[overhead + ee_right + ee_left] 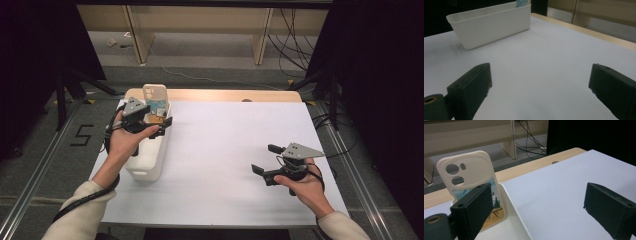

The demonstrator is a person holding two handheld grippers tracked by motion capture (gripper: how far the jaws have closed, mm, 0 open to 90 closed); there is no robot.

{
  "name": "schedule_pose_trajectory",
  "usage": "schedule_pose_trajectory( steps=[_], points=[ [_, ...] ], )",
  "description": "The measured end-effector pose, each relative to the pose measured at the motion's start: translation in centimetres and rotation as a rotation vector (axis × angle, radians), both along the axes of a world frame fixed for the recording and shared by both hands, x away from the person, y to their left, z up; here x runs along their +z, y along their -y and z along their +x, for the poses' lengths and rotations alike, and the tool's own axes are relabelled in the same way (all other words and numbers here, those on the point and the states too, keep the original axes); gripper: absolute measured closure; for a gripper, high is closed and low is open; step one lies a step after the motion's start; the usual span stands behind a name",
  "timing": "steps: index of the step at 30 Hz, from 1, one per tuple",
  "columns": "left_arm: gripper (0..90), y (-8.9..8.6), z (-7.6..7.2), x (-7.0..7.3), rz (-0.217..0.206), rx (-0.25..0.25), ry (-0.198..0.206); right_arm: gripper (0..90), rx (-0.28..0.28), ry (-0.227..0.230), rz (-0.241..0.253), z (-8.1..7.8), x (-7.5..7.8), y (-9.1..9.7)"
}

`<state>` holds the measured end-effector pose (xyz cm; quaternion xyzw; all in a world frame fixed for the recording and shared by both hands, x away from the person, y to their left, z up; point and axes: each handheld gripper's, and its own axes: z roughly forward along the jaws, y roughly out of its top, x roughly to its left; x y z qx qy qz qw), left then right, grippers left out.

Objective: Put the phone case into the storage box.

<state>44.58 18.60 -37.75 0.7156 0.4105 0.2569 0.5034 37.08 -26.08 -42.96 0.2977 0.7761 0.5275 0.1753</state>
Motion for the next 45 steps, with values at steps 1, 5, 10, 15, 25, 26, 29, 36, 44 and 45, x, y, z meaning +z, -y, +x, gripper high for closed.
schedule_pose_trajectory(
  steps=[1, 5, 10, 15, 25, 26, 29, 36, 44, 45],
  points=[
    [7.8, 0.0, -0.1, -0.1, 0.000, -0.003, -0.001, 5.5, 0.000, 0.000, -0.001, 0.0, 0.0, 0.0],
    [10.3, -0.1, -0.8, -0.6, -0.012, -0.007, -0.008, 5.5, 0.000, 0.000, 0.001, 0.0, 0.0, 0.0],
    [15.5, -0.1, -1.7, -1.1, -0.018, -0.026, -0.014, 5.5, 0.000, 0.000, 0.000, 0.0, 0.0, 0.0],
    [16.9, -0.1, -2.4, -1.5, -0.034, -0.052, -0.028, 5.5, 0.001, 0.000, -0.003, 0.0, 0.0, 0.0],
    [17.1, 0.0, -4.2, -2.5, -0.031, -0.128, -0.025, 5.6, 0.000, 0.002, -0.004, -0.1, 0.1, 0.0],
    [17.2, 0.0, -4.3, -2.5, -0.033, -0.130, -0.022, 5.6, 0.000, 0.002, -0.005, -0.1, 0.1, 0.0],
    [17.2, 0.1, -4.9, -2.9, -0.044, -0.145, -0.015, 5.5, 0.000, 0.002, -0.004, -0.1, 0.1, 0.0],
    [17.8, 0.2, -5.7, -3.4, -0.040, -0.172, -0.010, 5.6, 0.000, 0.003, -0.002, -0.1, 0.1, 0.0],
    [17.7, 0.4, -6.3, -3.9, -0.035, -0.188, -0.006, 5.6, 0.001, 0.002, -0.002, -0.1, 0.1, 0.0],
    [17.7, 0.4, -6.4, -4.0, -0.036, -0.188, -0.007, 5.6, 0.001, 0.001, -0.002, -0.1, 0.1, 0.0]
  ],
)
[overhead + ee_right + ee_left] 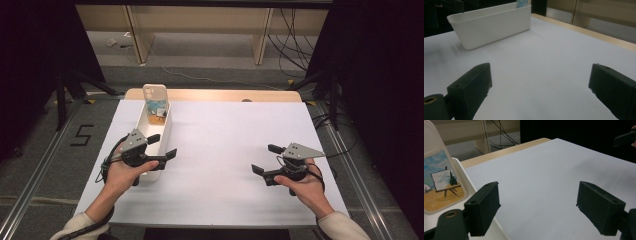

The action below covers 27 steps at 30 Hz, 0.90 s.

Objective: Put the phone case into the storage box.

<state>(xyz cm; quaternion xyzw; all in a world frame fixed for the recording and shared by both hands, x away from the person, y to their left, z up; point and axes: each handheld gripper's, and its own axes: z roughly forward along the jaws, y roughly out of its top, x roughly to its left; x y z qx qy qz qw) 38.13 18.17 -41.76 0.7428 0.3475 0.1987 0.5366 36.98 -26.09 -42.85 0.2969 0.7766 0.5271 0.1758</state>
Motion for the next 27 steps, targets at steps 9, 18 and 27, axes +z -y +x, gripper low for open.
schedule_pose_trajectory(
  steps=[9, 18, 27],
  points=[
    [17.4, 0.1, -0.6, -1.0, 0.019, -0.021, 0.007, 5.6, 0.004, 0.000, -0.002, 0.0, 0.0, 0.0],
    [16.0, 0.2, -0.9, -1.1, 0.035, -0.023, 0.028, 5.6, 0.006, 0.004, 0.002, 0.0, 0.0, -0.1],
    [15.4, 0.2, -1.1, -1.2, 0.030, -0.020, 0.036, 5.6, 0.007, 0.003, 0.000, 0.0, -0.1, -0.1]
  ],
)
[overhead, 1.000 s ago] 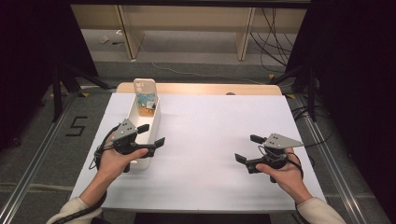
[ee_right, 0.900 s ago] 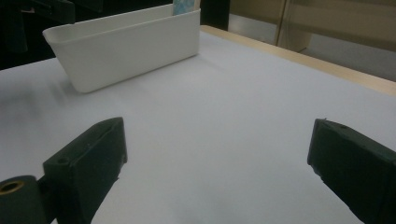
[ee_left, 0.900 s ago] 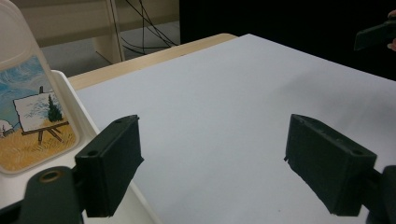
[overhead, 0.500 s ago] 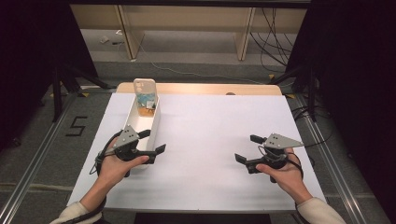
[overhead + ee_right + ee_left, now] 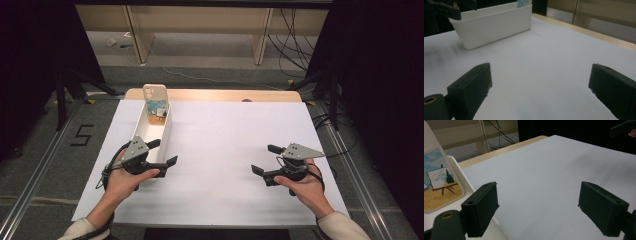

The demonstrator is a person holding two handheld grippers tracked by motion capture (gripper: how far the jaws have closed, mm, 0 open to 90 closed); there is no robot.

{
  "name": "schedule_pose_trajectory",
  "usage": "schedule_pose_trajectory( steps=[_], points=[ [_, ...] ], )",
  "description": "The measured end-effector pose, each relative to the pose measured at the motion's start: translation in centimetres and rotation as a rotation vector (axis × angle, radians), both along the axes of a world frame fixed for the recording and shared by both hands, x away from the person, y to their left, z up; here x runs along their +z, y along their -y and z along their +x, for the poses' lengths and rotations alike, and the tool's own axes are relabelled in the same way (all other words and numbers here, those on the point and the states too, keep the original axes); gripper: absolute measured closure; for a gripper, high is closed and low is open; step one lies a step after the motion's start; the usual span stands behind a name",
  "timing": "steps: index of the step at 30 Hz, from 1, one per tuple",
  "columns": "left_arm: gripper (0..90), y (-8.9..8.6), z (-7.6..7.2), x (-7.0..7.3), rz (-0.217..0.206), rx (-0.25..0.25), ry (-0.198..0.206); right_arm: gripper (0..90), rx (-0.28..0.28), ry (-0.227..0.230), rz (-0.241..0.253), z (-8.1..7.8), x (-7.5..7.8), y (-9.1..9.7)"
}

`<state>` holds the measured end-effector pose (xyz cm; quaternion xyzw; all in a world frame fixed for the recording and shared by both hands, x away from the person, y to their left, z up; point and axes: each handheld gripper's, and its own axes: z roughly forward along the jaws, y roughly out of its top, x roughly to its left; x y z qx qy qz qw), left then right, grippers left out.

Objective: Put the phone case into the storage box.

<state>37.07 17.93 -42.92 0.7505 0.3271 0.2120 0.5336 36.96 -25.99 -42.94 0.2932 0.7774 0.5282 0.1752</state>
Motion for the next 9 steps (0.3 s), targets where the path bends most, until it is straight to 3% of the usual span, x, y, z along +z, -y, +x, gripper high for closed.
schedule_pose_trajectory(
  steps=[9],
  points=[
    [15.1, 0.01, 0.12, -0.06, -0.008, 0.004, 0.002, 5.6, -0.001, 0.000, 0.001, 0.01, 0.02, 0.08]
  ],
)
